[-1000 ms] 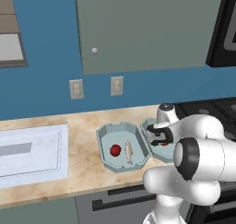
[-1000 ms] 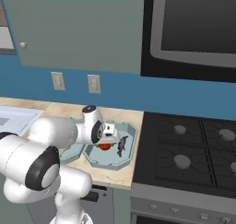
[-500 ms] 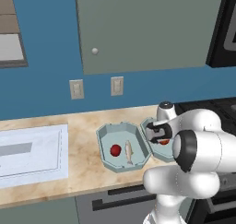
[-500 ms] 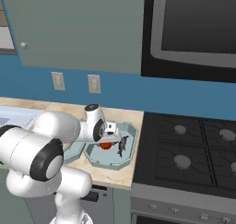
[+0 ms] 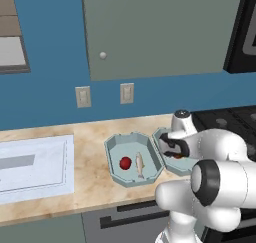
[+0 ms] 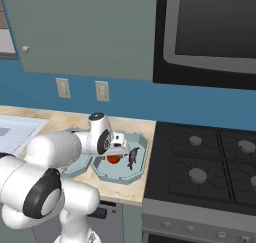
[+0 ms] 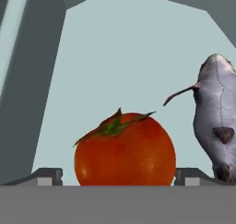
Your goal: Place one tomato and one fish in each tupperware on the nearby counter, to pack two identical lunches.
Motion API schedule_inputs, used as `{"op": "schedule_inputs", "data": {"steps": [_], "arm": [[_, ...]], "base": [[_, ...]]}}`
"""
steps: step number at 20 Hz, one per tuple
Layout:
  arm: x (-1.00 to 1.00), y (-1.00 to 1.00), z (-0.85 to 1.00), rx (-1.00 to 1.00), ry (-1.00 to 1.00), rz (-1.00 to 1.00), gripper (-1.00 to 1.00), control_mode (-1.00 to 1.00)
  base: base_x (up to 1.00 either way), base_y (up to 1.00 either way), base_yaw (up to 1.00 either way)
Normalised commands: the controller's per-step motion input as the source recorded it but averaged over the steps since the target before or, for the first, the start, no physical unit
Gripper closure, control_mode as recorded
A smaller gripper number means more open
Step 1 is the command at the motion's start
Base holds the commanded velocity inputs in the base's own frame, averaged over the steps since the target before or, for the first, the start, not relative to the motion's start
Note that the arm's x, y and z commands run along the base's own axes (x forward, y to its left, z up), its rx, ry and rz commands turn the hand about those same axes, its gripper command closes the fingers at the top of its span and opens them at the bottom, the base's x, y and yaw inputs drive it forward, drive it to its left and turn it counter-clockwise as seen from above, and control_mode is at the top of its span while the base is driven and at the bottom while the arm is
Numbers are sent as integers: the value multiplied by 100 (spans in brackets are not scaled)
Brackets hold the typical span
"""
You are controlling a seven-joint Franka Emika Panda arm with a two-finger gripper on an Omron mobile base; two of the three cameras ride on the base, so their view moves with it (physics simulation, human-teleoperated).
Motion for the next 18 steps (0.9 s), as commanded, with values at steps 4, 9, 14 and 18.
{"op": "schedule_inputs", "data": {"steps": [4,9,14,18], "arm": [[-44,6,34,0,-7,0,-100,-100],[-58,6,69,0,-9,0,-100,-100],[-95,13,94,-4,-18,0,-100,-100],[-100,28,70,-9,-29,0,-100,-100]], "base": [[0,0,0],[0,0,0],[0,0,0],[0,0,0]]}}
